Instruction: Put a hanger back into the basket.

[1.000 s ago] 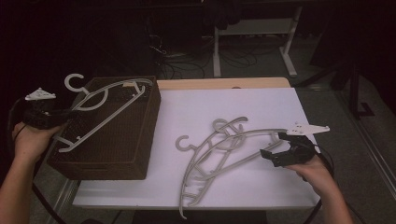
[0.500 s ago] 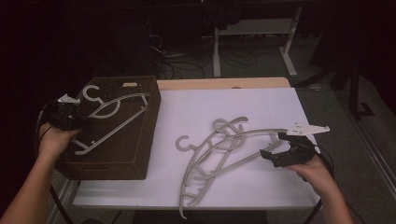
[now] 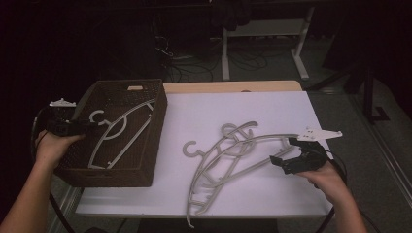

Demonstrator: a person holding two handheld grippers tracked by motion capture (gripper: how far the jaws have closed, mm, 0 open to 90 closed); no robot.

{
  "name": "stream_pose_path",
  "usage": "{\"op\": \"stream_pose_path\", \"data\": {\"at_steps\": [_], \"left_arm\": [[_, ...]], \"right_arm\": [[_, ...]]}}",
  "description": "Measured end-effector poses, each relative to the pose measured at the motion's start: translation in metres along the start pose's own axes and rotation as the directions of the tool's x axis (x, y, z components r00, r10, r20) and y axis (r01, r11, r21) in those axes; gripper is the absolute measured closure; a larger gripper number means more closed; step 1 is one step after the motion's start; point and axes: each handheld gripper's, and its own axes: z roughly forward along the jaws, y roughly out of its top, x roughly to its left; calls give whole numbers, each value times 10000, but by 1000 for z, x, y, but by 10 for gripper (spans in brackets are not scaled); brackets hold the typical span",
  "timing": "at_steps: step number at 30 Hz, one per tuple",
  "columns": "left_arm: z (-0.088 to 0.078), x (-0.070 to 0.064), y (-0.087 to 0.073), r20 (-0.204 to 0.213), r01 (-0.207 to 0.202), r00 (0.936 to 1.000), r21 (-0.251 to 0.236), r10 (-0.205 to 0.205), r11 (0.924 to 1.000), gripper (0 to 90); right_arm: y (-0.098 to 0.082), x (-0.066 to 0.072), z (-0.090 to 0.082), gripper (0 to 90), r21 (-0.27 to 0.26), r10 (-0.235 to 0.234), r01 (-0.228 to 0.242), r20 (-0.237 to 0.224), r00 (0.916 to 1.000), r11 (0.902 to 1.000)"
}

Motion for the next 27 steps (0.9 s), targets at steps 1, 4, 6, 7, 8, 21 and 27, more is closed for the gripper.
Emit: {"op": "stream_pose_path", "data": {"at_steps": [1, 4, 6, 7, 8, 21, 27], "left_arm": [[-2, -1, 1, 172, 26, 9998, -128, -24, 9999, 526], [-6, -7, 4, 787, 47, 9969, -566, -3, 9984, 452], [-8, -13, 6, 1247, -54, 9921, -830, 158, 9965, 396], [-8, -16, 7, 1485, -126, 9885, -956, 267, 9953, 375], [-9, -19, 9, 1725, -139, 9845, -1066, 323, 9942, 362], [-7, -72, 29, 3596, -631, 9251, -1719, 1223, 9831, 166], [1, -117, 44, 4264, -1030, 8865, -1972, 1799, 9749, 89]], "right_arm": [[0, 0, 0, 0, -3, -2, 2, 1, 10000, 10000], [0, 0, 0, 0, 32, -12, 12, 6, 10000, 10000], [0, 0, 1, 0, 49, 5, -5, -1, 10000, 10000], [0, 0, 1, 0, 38, -9, 9, -4, 10000, 10000], [0, 0, 1, 0, 38, -15, 15, -9, 10000, 10000], [1, 1, 1, 0, 48, -45, 45, -40, 10000, 10000], [1, 1, 1, 0, 50, -47, 48, -30, 10000, 10000]]}}
